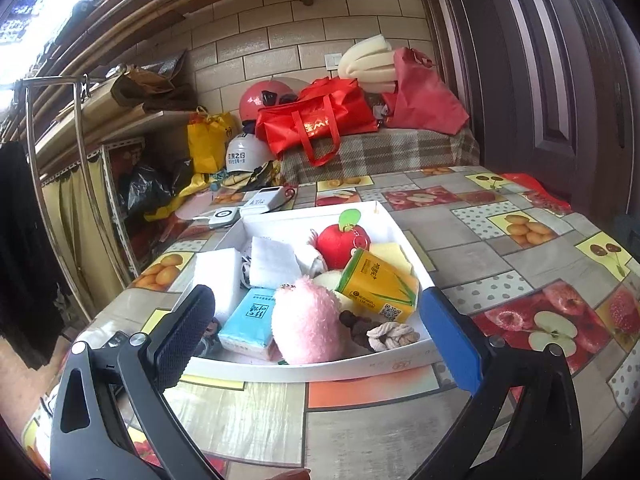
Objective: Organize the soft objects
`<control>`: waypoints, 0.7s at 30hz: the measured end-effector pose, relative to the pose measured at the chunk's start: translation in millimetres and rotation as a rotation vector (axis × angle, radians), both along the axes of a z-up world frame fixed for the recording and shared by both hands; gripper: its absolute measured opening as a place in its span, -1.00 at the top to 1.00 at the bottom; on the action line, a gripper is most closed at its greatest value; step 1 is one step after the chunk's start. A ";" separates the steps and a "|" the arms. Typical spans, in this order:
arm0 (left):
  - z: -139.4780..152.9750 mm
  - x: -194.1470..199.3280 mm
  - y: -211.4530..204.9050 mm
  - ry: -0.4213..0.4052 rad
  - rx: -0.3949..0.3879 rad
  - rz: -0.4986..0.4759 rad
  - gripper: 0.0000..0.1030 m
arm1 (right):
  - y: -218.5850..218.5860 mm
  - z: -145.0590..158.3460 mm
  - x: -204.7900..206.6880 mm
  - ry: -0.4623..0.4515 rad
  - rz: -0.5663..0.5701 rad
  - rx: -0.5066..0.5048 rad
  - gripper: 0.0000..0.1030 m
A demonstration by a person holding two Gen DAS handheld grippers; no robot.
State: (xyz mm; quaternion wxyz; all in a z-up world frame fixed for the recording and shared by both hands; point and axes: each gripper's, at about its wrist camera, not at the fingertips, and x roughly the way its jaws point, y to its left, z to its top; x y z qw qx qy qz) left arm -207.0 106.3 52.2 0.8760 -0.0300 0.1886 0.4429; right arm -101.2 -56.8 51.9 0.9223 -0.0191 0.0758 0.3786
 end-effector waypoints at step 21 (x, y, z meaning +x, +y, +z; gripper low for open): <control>-4.6 2.4 10.4 0.016 -0.066 -0.022 -1.00 | -5.7 1.0 -1.9 -0.012 0.013 0.009 -1.00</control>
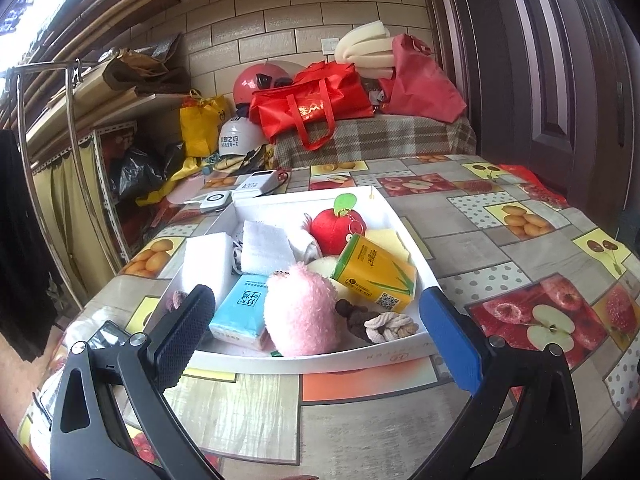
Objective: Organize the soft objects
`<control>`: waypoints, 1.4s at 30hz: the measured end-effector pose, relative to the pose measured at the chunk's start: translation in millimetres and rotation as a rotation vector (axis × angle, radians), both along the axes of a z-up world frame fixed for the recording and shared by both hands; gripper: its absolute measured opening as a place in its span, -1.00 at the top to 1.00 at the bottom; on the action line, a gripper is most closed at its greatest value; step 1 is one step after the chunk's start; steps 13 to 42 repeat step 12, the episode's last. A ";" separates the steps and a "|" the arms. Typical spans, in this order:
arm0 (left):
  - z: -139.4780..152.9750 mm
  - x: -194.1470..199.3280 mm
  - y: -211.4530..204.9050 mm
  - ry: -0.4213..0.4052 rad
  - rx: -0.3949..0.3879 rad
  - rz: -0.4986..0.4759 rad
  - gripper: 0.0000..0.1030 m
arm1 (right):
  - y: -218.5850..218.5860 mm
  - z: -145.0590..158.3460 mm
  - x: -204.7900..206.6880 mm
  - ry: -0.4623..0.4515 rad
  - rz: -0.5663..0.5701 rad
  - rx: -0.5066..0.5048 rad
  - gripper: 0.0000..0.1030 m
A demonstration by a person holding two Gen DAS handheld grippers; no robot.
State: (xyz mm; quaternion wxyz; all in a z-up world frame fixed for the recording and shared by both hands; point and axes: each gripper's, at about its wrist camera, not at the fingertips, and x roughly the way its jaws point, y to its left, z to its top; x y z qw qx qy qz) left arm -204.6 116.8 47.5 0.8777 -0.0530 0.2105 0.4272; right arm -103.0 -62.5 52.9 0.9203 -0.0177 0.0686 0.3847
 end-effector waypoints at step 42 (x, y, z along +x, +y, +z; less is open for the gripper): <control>-2.1 -2.2 8.9 -0.006 -0.045 -0.013 -1.00 | 0.8 -0.4 1.2 0.004 0.002 -0.005 -1.00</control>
